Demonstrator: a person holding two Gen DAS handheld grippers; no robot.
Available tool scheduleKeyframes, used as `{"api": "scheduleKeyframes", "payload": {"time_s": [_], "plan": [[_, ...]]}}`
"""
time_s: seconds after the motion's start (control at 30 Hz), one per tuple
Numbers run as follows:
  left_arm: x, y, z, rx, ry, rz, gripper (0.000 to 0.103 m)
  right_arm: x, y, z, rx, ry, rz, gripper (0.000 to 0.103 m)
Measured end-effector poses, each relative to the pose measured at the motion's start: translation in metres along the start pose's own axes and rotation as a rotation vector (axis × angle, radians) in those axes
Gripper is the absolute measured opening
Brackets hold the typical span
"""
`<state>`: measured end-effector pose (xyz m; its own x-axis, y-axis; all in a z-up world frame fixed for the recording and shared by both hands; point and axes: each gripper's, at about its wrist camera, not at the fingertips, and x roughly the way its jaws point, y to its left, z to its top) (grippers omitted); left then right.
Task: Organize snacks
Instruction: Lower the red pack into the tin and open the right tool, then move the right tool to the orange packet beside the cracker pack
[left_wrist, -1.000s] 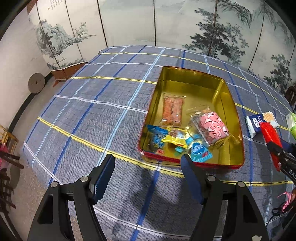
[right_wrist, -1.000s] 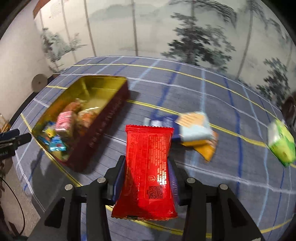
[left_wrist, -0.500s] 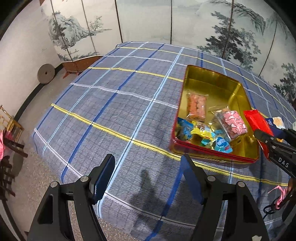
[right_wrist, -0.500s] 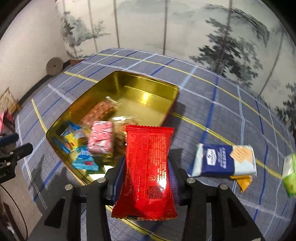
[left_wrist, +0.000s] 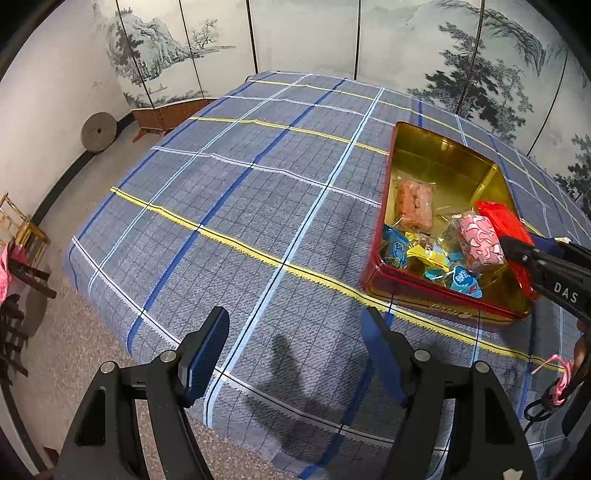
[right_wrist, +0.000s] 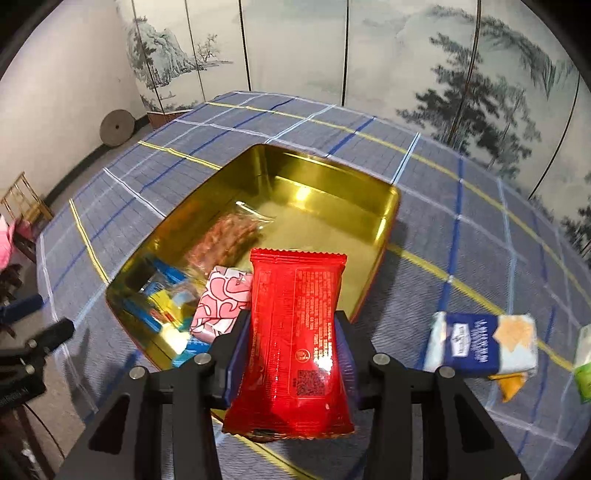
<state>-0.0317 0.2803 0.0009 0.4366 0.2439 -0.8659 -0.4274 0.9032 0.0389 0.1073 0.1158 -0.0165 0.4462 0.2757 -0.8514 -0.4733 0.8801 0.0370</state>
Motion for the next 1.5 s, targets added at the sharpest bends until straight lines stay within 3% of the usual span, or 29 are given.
{"api": "scheduleKeyframes", "payload": {"time_s": [0.27, 0.53, 0.83, 1.13, 1.33, 1.5], "plan": [[0.001, 0.002, -0.002, 0.007, 0.012, 0.01, 0.071, 0.017, 0.018, 0.004, 0.01, 0.022, 0.06, 0.044], [0.004, 0.0, -0.002, 0.003, 0.019, 0.006, 0.071, 0.021, 0.019, 0.003, 0.001, 0.012, 0.061, 0.046], [-0.002, -0.016, 0.0, 0.043, -0.005, -0.012, 0.071, -0.007, 0.007, -0.001, -0.042, -0.088, 0.038, 0.049], [-0.01, -0.042, 0.004, 0.097, -0.02, -0.04, 0.071, -0.043, -0.071, -0.026, -0.01, -0.094, -0.016, 0.051], [-0.017, -0.066, 0.004, 0.159, -0.031, -0.06, 0.071, -0.056, -0.147, -0.051, 0.025, -0.057, -0.098, 0.055], [-0.02, -0.088, 0.005, 0.208, -0.027, -0.079, 0.071, -0.05, -0.2, -0.061, -0.005, 0.008, -0.104, 0.057]]}}
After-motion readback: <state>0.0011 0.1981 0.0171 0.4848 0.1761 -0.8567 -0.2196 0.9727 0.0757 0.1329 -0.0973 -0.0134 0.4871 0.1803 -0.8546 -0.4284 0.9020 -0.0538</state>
